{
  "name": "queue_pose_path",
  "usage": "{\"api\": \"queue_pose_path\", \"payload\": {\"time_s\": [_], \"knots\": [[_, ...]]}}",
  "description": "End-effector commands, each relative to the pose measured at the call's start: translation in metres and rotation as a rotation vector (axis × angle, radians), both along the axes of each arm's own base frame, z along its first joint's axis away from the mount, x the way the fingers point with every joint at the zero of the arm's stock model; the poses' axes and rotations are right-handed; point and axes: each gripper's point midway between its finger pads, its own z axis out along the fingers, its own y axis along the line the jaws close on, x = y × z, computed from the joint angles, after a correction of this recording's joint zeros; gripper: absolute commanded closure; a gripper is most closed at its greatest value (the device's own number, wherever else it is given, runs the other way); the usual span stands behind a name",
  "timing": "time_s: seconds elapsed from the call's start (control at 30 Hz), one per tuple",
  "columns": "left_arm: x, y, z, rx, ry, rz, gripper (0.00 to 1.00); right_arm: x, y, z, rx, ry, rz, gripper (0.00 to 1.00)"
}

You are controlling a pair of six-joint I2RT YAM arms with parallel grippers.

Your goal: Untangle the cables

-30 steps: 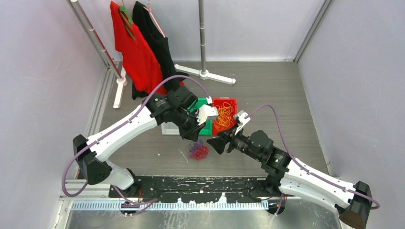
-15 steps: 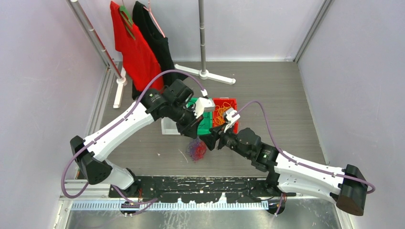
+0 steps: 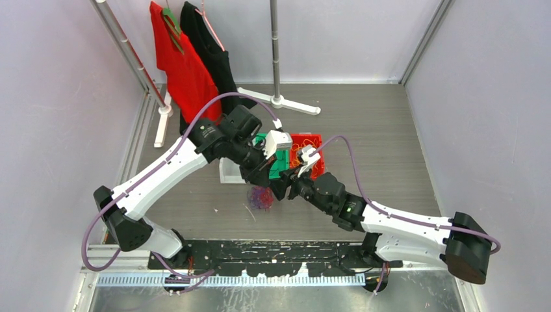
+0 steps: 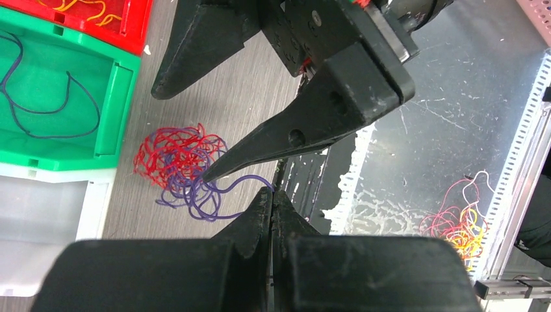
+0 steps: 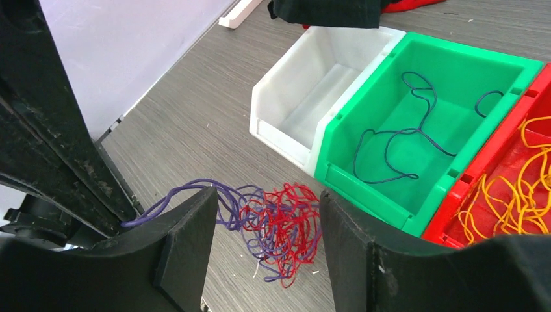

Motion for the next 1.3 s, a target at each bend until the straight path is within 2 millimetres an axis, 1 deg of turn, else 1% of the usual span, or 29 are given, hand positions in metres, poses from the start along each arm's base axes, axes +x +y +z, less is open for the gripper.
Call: {"api": "queue_pose_path", "payload": {"time_s": [0.0, 0.17, 0.23, 0.3, 0.37, 0.47, 0.57, 0.73, 0.87, 1.07, 1.27], "knots": [[0.003, 0.003, 0.024, -0.054, -0.068, 0.006, 1.00, 0.002, -0.008, 0.029, 0.088, -0.025, -0.048, 0.37], [0.019, 0.010, 0.015, -0.012, -0.132, 0.054, 1.00, -0.009, -0.038, 0.025, 0.082, 0.000, -0.088, 0.36], [0.021, 0.011, 0.014, -0.013, -0.136, 0.060, 1.00, -0.017, -0.042, 0.028, 0.111, -0.008, -0.058, 0.36], [0.022, 0.010, 0.016, -0.017, -0.140, 0.064, 1.00, -0.026, -0.041, 0.030, 0.129, -0.014, -0.012, 0.35], [0.022, 0.010, 0.016, -0.021, -0.143, 0.063, 1.00, -0.034, -0.038, 0.031, 0.147, -0.021, 0.039, 0.31], [0.023, 0.009, 0.013, -0.012, -0.135, 0.067, 1.00, -0.040, -0.029, 0.031, 0.156, -0.013, 0.088, 0.29], [0.025, 0.009, 0.012, -0.004, -0.135, 0.076, 1.00, -0.041, -0.016, 0.028, 0.132, 0.005, 0.130, 0.29], [0.027, 0.009, 0.011, 0.000, -0.141, 0.083, 1.00, -0.031, -0.002, 0.025, 0.109, -0.016, 0.129, 0.28], [0.026, 0.010, 0.010, 0.007, -0.138, 0.080, 1.00, -0.018, 0.003, 0.025, 0.111, -0.034, 0.077, 0.30], [0.023, 0.014, 0.005, 0.023, -0.128, 0.066, 1.00, -0.008, 0.004, 0.030, 0.139, -0.055, 0.037, 0.32], [0.015, 0.012, 0.007, 0.005, -0.098, 0.052, 1.00, 0.007, -0.002, 0.037, 0.153, -0.076, -0.051, 0.34]]}}
